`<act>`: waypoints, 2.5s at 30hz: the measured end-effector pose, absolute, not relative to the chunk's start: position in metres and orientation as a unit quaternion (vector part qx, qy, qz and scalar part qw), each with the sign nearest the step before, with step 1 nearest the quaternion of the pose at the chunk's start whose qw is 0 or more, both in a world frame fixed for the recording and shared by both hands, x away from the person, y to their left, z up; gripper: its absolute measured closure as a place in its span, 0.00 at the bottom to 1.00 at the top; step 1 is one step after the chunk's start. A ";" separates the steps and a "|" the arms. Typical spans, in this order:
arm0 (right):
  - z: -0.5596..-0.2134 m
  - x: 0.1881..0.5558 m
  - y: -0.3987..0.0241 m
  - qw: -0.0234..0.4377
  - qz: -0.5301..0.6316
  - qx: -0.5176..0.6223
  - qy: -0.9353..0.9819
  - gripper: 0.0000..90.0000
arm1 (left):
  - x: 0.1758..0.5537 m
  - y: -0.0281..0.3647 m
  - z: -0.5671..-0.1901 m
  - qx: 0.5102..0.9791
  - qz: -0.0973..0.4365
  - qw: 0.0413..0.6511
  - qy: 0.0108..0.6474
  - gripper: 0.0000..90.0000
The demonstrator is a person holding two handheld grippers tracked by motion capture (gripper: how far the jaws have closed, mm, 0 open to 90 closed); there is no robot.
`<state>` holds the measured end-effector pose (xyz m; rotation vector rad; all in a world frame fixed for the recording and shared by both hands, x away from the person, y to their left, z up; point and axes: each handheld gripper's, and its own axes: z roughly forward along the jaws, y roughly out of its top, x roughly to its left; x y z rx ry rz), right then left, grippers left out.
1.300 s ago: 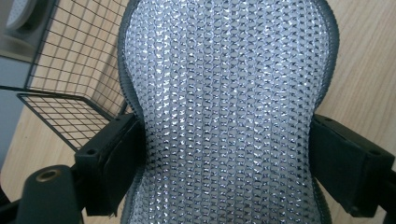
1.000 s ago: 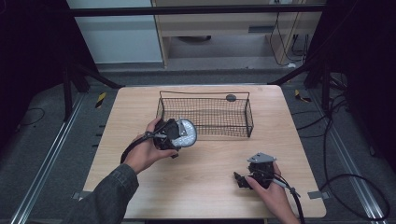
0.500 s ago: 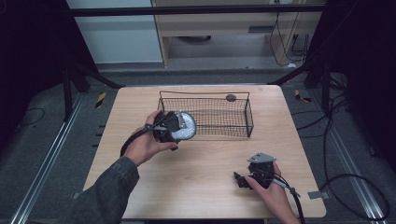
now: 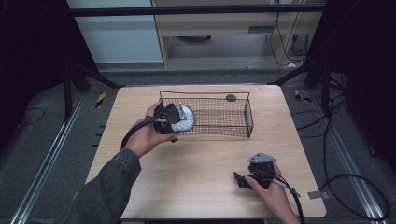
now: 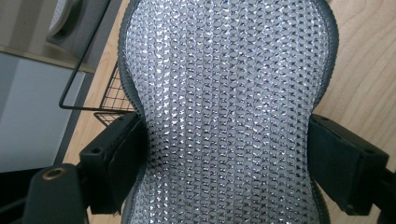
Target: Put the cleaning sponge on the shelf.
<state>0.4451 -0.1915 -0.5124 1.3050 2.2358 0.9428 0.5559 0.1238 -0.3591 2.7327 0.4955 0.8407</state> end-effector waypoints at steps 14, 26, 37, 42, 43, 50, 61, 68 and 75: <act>-0.512 0.445 -0.191 0.192 0.336 0.465 0.797 0.00 | 0.575 0.121 -0.355 0.935 0.306 0.094 0.155 0.17; -0.512 0.445 -0.192 0.192 0.336 0.464 0.797 0.00 | 0.591 0.119 -0.348 0.930 0.320 0.102 0.152 0.17; -0.514 0.446 -0.192 0.200 0.336 0.458 0.798 0.00 | 0.604 0.113 -0.346 0.926 0.333 0.109 0.138 0.17; -0.514 0.446 -0.192 0.201 0.336 0.458 0.798 0.00 | 0.609 0.112 -0.346 0.923 0.339 0.117 0.137 0.17; -0.514 0.446 -0.192 0.201 0.336 0.458 0.798 0.00 | 0.609 0.112 -0.346 0.923 0.339 0.117 0.137 0.17; -0.514 0.446 -0.192 0.202 0.336 0.457 0.798 0.00 | 0.614 0.111 -0.347 0.918 0.348 0.131 0.134 0.17; -0.514 0.446 -0.192 0.202 0.336 0.457 0.798 0.00 | 0.616 0.113 -0.348 0.916 0.356 0.139 0.124 0.17; -0.514 0.446 -0.192 0.202 0.336 0.457 0.798 0.00 | 0.621 0.111 -0.354 0.915 0.360 0.138 0.115 0.17; -0.514 0.446 -0.192 0.202 0.336 0.457 0.798 0.00 | 0.622 0.099 -0.364 0.917 0.365 0.126 0.096 0.17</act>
